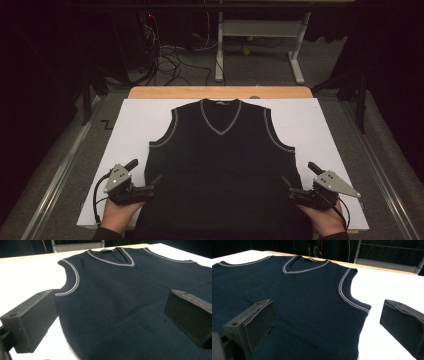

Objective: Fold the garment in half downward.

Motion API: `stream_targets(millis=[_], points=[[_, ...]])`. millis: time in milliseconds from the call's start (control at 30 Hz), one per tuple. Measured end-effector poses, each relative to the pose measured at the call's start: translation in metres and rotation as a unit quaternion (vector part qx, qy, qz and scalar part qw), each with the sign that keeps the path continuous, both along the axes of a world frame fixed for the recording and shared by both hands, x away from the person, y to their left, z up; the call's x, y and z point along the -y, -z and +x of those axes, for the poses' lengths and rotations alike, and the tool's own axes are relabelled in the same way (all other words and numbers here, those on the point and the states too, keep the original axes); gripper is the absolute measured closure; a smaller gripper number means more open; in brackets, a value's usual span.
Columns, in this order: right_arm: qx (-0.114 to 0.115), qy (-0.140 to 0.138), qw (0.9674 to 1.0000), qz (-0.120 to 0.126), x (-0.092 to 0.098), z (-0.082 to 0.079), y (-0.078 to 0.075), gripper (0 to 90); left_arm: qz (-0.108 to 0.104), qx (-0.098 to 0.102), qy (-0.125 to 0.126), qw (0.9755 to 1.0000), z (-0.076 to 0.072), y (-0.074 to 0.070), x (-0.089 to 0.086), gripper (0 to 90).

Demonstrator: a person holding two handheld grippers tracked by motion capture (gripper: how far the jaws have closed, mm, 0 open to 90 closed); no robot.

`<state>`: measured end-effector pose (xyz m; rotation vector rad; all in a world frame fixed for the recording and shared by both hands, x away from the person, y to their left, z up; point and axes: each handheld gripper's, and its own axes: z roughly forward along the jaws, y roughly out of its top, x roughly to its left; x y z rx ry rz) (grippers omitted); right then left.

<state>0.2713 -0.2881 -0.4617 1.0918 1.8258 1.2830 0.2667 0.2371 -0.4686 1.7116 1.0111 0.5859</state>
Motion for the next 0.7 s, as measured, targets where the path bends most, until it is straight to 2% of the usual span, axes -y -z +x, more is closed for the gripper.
stream_targets(millis=[200, 333, 533, 700], points=[[0.002, 0.007, 1.0, 0.005, 0.002, -0.0007, -0.0006, 0.0, 0.004, 0.004, 0.007, 1.0, 0.0003, -0.0002, 0.0015, 0.0], [0.006, 0.009, 0.9999, 0.01, 0.0024, -0.0023, -0.0022, 0.0, -0.003, -0.001, 0.007, 1.0, 0.0011, 0.0003, 0.0002, 0.0], [0.007, 0.008, 0.9999, 0.006, 0.0009, -0.0022, -0.0016, 0.0, -0.004, -0.004, 0.008, 0.9999, 0.0001, -0.0014, -0.0002, 0.0], [0.009, 0.007, 0.9999, 0.002, -0.0013, -0.0002, -0.0023, 0.0, -0.016, -0.008, 0.007, 0.9998, 0.0022, 0.0, -0.0009, 0.0]])
